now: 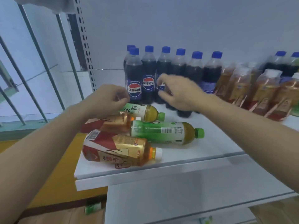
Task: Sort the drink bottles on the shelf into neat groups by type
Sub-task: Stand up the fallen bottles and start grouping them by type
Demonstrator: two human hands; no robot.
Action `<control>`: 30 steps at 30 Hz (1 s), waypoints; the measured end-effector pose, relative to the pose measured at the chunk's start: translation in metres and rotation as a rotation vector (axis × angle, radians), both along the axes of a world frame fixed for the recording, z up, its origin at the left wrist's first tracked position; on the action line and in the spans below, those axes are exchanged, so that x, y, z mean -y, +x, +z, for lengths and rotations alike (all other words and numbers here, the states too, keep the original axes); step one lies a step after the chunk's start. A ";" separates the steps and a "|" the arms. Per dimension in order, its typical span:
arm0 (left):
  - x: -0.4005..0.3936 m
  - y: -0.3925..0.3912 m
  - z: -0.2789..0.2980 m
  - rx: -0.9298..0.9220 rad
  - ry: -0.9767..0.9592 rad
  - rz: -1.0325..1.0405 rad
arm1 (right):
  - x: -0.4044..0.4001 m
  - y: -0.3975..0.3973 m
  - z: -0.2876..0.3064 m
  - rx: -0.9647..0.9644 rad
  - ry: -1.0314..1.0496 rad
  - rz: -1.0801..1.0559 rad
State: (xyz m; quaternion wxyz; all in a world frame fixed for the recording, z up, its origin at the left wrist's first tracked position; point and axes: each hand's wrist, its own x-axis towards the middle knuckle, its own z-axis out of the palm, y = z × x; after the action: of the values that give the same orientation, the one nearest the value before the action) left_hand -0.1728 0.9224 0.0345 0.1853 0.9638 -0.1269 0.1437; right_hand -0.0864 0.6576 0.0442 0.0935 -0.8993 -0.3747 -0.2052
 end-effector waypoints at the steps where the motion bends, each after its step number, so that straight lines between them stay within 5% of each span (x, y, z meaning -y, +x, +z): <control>1: -0.011 -0.002 -0.006 -0.007 0.012 0.018 | -0.007 -0.001 -0.015 -0.169 -0.039 -0.018; 4: -0.035 -0.006 -0.025 0.008 0.002 0.047 | -0.019 0.003 -0.047 -0.604 -0.051 -0.085; 11: -0.033 0.002 -0.044 0.082 0.010 0.044 | -0.008 0.001 -0.044 -0.896 0.194 -0.085; 15: -0.033 0.001 -0.045 0.102 0.012 0.036 | -0.011 -0.006 -0.003 -0.629 0.419 -0.053; 21: -0.032 -0.003 -0.044 0.140 -0.018 0.029 | -0.079 -0.020 0.044 -0.205 0.358 0.031; 30: -0.032 -0.007 -0.046 0.221 -0.057 0.092 | -0.161 -0.012 0.068 -0.250 0.203 -0.073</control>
State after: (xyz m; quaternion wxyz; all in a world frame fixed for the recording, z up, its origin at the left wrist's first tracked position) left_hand -0.1800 0.9540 -0.0115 0.1908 0.9412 -0.0979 0.2610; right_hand -0.0983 0.8191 0.1124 0.2223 -0.9167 -0.3047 -0.1316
